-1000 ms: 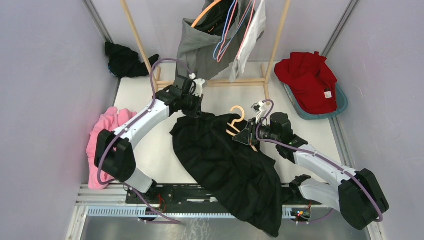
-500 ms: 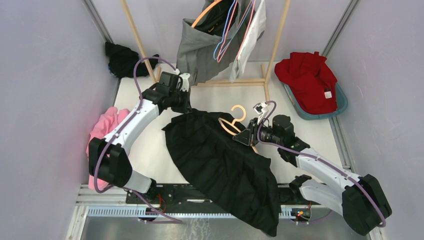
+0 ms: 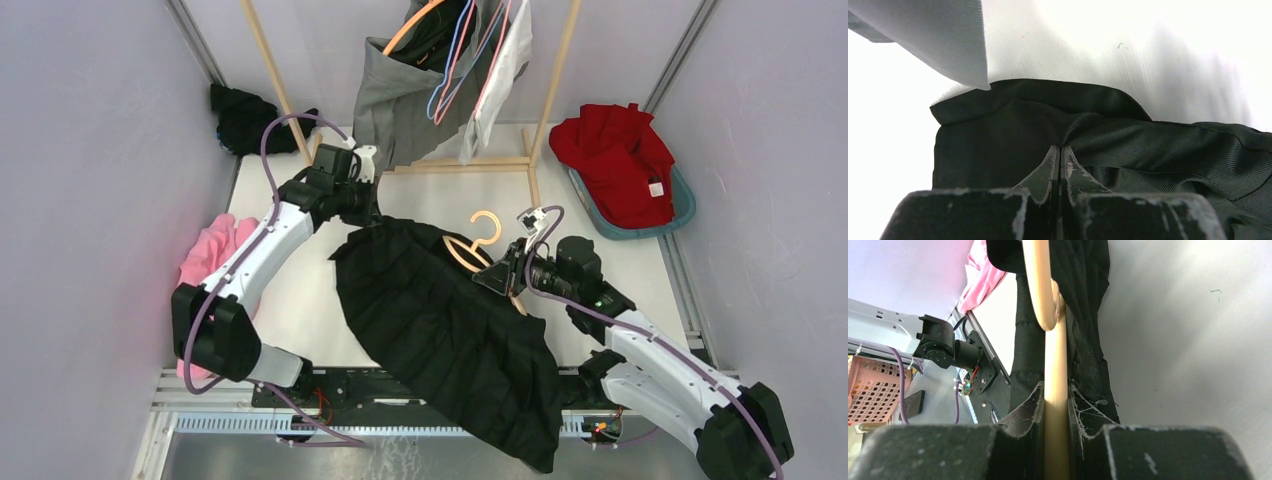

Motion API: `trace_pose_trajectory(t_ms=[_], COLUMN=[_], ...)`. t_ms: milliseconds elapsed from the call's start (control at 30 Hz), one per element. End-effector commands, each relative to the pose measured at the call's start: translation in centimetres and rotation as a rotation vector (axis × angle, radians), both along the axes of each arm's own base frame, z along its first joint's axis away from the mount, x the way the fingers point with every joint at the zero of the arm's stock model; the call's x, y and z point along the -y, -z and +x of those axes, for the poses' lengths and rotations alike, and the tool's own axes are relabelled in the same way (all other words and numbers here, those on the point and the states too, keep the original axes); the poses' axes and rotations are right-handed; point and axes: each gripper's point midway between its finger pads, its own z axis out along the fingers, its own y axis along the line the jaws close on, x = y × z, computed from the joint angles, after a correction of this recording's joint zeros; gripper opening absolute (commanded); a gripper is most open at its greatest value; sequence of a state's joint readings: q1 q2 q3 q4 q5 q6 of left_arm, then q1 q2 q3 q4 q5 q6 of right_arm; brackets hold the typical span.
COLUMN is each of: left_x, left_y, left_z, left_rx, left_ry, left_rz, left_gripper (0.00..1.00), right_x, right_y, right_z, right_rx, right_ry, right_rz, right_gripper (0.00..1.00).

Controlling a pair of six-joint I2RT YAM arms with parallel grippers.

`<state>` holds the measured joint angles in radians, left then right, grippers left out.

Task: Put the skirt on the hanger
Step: Hang the skirt on the hanger.

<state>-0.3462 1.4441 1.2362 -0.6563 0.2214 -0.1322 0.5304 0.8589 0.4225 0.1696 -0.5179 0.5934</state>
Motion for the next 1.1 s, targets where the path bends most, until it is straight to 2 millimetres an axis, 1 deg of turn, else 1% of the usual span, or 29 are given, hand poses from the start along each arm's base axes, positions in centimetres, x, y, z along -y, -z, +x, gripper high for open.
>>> trace_pose_trajectory(t_ms=[0,167,333,500,667,800,900,1000,1067], left_x=[-1.2,-0.1,-0.1,-0.9,-2.0,-2.7,-3.2,-3.4,-3.4], left_y=[-2.4,-5.5,-8.8,-12.2,-15.9,-18.3,-19.2,-19.6,-19.7], left_z=[0.6,0.2,-0.1,-0.4,-0.8,-1.2,-1.4,-1.6,-1.7], left_rx=[0.064,0.122,0.198,0.282,0.377,0.431,0.454,0.457,0.461], left_ry=[-0.057,-0.024,-0.036,-0.086,-0.148,-0.179,-0.205,-0.21,-0.211], left_rz=[-0.019,-0.106,-0.144,-0.167,-0.188,-0.2,-0.196,-0.194,-0.195], left_gripper=[0.05,0.17,0.3,0.32,0.39,0.46,0.49,0.49,0.49], right_x=[0.1,0.1,0.0,0.5,1.2,1.3,1.8,2.5,3.3], right_y=[-6.8,-9.5,-11.7,-14.0,-16.1,-17.4,-18.3,-19.1,-20.0], right_z=[1.2,0.8,0.4,0.2,-0.4,-1.0,-1.1,-1.5,-2.0], right_rx=[0.177,0.205,0.238,0.298,0.349,0.37,0.38,0.381,0.388], right_ry=[0.031,0.009,-0.027,-0.037,-0.053,-0.072,-0.049,-0.032,-0.017], right_rz=[0.062,0.064,0.042,-0.01,-0.058,-0.062,-0.075,-0.106,-0.127], right_gripper=[0.01,0.01,0.01,0.02,0.02,0.02,0.02,0.02,0.01])
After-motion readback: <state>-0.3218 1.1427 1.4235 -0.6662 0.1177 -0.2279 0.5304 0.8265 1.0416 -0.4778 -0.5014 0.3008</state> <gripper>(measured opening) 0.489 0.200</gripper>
